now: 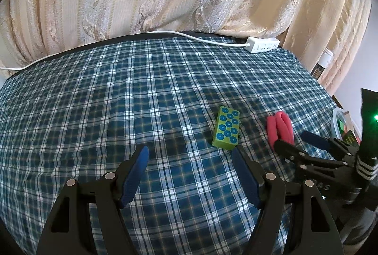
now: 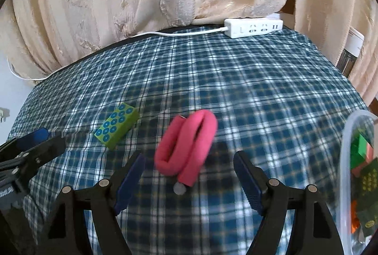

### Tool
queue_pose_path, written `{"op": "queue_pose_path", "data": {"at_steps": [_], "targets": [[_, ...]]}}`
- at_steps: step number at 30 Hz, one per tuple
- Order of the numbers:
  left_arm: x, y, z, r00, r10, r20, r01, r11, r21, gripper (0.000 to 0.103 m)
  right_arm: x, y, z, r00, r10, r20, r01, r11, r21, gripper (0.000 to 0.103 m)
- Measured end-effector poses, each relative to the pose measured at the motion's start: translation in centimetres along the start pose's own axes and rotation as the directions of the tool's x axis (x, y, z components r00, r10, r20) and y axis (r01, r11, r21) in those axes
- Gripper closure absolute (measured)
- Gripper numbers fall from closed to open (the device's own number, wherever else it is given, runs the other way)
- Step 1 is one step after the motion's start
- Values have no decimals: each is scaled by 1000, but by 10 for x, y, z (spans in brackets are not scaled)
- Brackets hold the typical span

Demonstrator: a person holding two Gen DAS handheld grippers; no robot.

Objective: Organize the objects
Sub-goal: 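Grasp the second pink foam loop with the right tool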

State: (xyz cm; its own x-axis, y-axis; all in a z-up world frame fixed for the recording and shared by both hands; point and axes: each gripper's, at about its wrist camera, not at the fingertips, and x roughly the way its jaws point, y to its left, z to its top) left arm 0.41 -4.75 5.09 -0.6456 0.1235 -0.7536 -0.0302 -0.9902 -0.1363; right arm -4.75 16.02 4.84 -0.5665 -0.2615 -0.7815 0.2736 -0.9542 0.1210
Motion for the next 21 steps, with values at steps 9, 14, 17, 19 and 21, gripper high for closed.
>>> {"op": "queue_pose_path", "data": {"at_steps": [9,14,17,19,21], "targets": [[6,-3,-2,1000,8,-18,-8,1000,11,29,14,2,1,999,-34,-7,34,999,0,22],[12,-5,-1,999,17,-33,-16,1000,21,29,13,0,3,999,-43,3,43,999,-13,34],[15,-8,0,999,24,-41,-23,999,31,29,12,-3,2,999,-49,10,50,999,-22,46],[17,-10,1,999,29,-45,-27,999,39,29,11,-6,3,999,-44,11,44,999,-22,51],[20,-13,3,998,35,-49,-32,998,49,29,9,-10,1,999,-39,14,40,999,-22,51]]}}
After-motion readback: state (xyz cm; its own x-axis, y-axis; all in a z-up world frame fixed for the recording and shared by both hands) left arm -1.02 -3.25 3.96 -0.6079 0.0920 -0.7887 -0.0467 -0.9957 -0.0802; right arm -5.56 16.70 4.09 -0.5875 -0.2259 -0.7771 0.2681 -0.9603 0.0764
